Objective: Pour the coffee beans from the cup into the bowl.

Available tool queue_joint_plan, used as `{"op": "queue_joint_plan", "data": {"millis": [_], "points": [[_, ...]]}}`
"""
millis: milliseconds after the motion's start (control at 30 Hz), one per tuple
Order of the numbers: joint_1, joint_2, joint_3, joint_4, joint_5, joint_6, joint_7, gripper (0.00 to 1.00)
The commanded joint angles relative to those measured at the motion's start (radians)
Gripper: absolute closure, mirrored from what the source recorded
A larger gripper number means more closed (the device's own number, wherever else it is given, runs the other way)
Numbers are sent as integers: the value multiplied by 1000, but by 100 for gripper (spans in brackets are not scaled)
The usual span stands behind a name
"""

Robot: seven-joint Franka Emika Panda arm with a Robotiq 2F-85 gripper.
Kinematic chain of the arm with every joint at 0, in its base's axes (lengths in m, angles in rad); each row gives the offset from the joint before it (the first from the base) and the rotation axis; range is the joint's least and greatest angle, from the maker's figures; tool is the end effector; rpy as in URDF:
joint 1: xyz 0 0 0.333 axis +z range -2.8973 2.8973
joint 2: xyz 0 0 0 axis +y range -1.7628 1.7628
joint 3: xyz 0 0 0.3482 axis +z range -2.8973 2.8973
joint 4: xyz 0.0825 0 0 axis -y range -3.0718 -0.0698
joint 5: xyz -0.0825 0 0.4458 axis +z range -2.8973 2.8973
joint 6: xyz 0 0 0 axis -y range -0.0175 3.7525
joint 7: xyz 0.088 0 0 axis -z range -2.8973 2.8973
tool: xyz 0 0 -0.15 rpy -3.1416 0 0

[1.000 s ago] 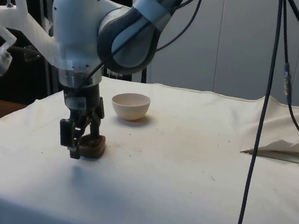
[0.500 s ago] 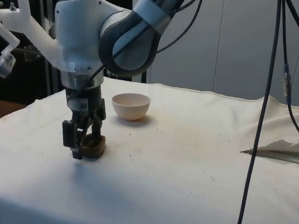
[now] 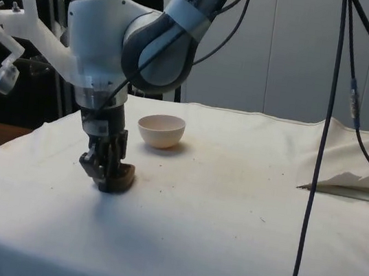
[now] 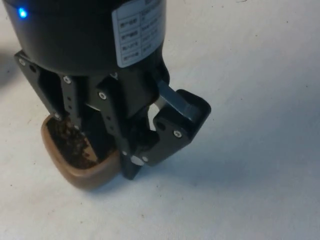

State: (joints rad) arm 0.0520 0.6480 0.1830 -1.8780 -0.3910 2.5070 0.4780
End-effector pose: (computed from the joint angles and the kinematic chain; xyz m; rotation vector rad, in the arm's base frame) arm 0.6716 0.1543 0.0999 3.0289 0.0555 0.0700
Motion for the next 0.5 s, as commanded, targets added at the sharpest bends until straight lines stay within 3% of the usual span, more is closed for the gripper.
{"op": "queue_joint_plan", "data": {"millis": [0,67,467], "points": [[-2,2,-1,-5,-3,14,-1,83],[-2,2,-1,-4,-3,11,-1,94],[-1,1,0,-1,-1,2,-1,95]]}}
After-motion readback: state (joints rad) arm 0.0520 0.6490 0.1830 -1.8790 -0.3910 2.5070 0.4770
